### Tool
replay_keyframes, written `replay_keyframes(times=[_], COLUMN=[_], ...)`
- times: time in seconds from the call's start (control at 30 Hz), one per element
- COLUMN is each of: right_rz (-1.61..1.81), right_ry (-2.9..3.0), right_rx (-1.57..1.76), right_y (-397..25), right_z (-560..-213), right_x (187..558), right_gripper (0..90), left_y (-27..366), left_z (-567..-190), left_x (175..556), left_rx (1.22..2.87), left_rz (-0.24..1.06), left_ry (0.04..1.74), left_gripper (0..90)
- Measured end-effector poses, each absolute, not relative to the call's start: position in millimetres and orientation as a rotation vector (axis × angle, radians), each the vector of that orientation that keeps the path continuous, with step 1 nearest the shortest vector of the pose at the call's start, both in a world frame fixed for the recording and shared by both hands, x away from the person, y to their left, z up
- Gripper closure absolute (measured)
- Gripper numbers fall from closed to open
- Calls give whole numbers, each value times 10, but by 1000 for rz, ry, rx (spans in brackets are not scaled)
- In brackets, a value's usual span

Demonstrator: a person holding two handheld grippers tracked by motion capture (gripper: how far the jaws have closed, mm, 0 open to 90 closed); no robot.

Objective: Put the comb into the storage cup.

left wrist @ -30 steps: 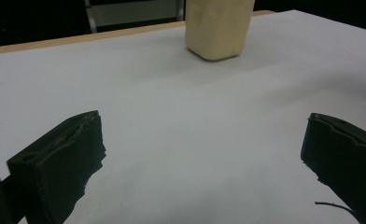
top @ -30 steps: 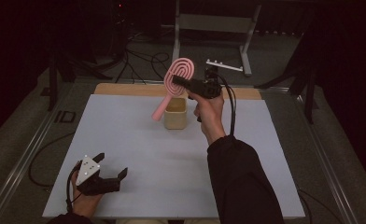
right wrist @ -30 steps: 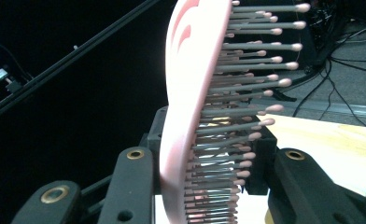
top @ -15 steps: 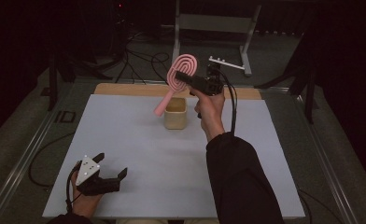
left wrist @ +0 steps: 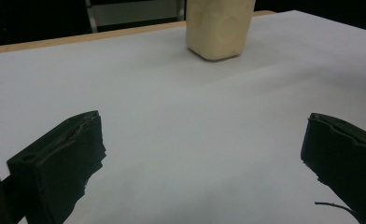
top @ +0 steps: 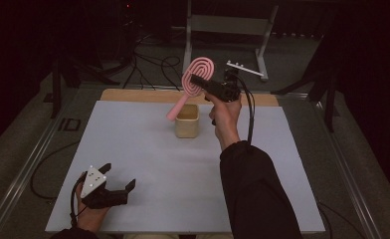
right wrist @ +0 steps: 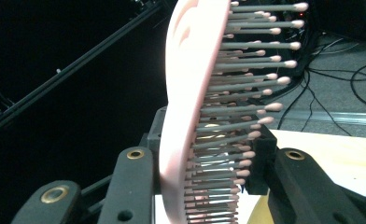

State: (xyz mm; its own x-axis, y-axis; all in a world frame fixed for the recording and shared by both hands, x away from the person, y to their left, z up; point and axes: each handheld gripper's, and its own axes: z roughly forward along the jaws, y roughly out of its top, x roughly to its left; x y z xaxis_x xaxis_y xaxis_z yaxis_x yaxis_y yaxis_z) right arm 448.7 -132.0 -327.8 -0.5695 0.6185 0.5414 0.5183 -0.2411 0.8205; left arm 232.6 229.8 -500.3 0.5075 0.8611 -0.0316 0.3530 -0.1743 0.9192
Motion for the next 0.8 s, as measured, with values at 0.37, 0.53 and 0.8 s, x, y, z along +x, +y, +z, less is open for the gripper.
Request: replay_keyframes(times=[0.37, 0.53, 0.8], right_rz=[1945, 1930, 1909], right_ry=[1831, 1813, 1787], right_rx=[1426, 1429, 1432], right_y=[-1388, -1420, -1456], right_z=[-3284, -3285, -3313], right_x=[4514, 4528, 4553], right_gripper=[635, 635, 635], left_y=[2295, 2295, 2302], left_z=[-5005, -5005, -5003], left_x=[2323, 2322, 2318], left_rx=[1754, 1753, 1750], left_rz=[637, 636, 637], left_ry=[1026, 1027, 1030], left_gripper=[2, 2, 2])
